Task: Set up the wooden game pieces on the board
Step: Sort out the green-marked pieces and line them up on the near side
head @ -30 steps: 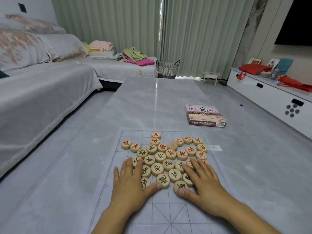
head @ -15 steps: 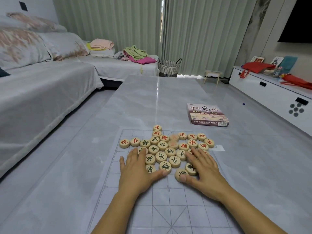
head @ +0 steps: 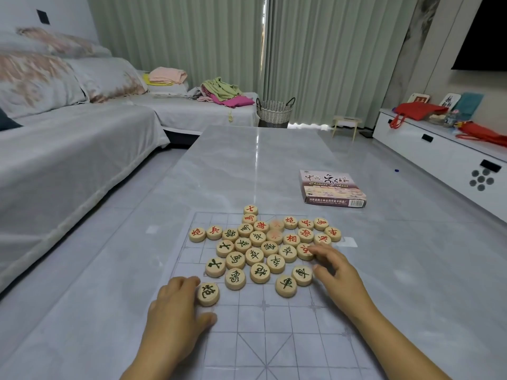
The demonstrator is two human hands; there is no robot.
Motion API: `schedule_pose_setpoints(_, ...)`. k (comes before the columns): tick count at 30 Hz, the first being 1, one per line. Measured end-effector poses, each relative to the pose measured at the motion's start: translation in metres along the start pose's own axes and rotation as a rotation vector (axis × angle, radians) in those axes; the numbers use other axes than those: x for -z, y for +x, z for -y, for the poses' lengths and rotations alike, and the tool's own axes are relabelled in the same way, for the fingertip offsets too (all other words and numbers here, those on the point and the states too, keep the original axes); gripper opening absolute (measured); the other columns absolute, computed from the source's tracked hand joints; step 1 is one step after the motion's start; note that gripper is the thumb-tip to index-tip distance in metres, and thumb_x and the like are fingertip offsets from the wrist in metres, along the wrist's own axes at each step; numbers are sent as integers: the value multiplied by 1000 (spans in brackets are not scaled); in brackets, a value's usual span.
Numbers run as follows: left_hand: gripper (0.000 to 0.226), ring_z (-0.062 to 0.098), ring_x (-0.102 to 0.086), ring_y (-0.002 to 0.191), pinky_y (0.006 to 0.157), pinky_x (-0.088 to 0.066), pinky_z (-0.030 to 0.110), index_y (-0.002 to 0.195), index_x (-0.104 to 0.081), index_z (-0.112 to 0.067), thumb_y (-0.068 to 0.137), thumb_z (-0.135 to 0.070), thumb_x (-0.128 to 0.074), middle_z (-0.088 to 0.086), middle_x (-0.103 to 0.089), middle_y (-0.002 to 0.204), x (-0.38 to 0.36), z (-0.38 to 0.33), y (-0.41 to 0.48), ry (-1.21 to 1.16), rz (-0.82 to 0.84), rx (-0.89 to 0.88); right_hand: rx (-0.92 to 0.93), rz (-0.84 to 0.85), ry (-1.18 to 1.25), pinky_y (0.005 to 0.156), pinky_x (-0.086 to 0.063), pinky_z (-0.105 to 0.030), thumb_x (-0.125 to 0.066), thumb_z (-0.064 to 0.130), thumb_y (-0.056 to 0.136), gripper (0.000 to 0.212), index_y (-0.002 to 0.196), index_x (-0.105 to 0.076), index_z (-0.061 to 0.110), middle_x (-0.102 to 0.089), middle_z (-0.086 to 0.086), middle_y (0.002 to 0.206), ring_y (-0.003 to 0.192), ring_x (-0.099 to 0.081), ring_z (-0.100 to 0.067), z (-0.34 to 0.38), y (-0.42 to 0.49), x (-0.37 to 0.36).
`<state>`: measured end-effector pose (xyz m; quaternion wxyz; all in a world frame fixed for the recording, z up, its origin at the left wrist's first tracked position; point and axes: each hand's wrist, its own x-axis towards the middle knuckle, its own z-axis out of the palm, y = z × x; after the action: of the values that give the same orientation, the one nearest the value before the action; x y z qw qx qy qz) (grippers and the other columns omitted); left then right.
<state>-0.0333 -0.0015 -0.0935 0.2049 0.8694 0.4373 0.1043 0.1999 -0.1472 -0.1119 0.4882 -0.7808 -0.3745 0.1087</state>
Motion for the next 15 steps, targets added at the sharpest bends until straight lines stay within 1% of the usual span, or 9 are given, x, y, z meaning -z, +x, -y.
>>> schedule_pose_setpoints(2, 54, 16, -39, 121, 97, -35, 27, 128, -42, -28, 80, -42, -63, -6, -42, 129, 3, -1, 4, 33, 4, -49, -26, -22, 61, 94, -38, -22, -53, 1, 87, 34, 107, -60, 27, -56, 3, 124, 114, -51, -9, -1, -2, 1)
schedule_pose_setpoints(4, 46, 15, -44, 112, 93, -38, 26, 121, -50, -28, 79, -39, -66, -6, -44, 111, 5, 1, 13, -37, 21, -46, -47, -46, 129, 90, -40, -22, -53, 2, 88, 29, 98, -64, 28, -62, 2, 117, 110, -56, -11, 0, -3, 4)
schedule_pose_setpoints(6, 41, 16, -48, 105, 91, -42, 28, 116, -54, -28, 78, -37, -68, -6, -45, 102, 4, 3, 19, -106, 17, -22, -55, -64, 213, 83, -42, -18, -52, 3, 89, 26, 91, -66, 25, -67, 4, 108, 106, -58, -8, 4, -5, 6)
schedule_pose_setpoints(8, 39, 15, -50, 101, 89, -42, 29, 114, -55, -31, 77, -38, -68, -8, -46, 96, 1, 4, 22, -135, -32, -15, -46, -63, 247, 78, -42, -14, -51, 1, 89, 26, 88, -67, 22, -68, 7, 103, 103, -58, -3, 5, -6, 7)
schedule_pose_setpoints(10, 38, 13, -50, 98, 84, -37, 27, 114, -54, -34, 78, -40, -66, -13, -45, 90, -3, 1, 23, -135, -75, -33, -25, -28, 219, 77, -42, -13, -53, 0, 88, 26, 88, -68, 22, -68, 7, 104, 99, -60, 1, 4, -6, 6)
schedule_pose_setpoints(12, 39, 12, -49, 95, 80, -30, 26, 114, -51, -36, 78, -39, -66, -14, -46, 88, -5, -1, 23, -155, -98, -39, 11, 32, 157, 77, -45, -13, -55, 1, 87, 30, 87, -70, 26, -69, 10, 102, 97, -59, 6, 1, -8, 3)
schedule_pose_setpoints(13, 39, 11, -48, 92, 79, -29, 26, 113, -48, -36, 78, -38, -66, -14, -46, 86, -5, -1, 24, -177, -108, -32, 42, 58, 111, 78, -46, -12, -56, 1, 86, 31, 86, -70, 29, -68, 12, 100, 98, -58, 7, -1, -9, 2)
schedule_pose_setpoints(15, 37, 12, -47, 85, 80, -32, 27, 106, -44, -32, 78, -35, -68, -15, -47, 80, -5, -2, 24, -241, -131, -14, 114, 79, 20, 84, -45, -8, -58, 2, 85, 37, 92, -65, 38, -62, 21, 105, 102, -56, 5, -2, -9, 0)
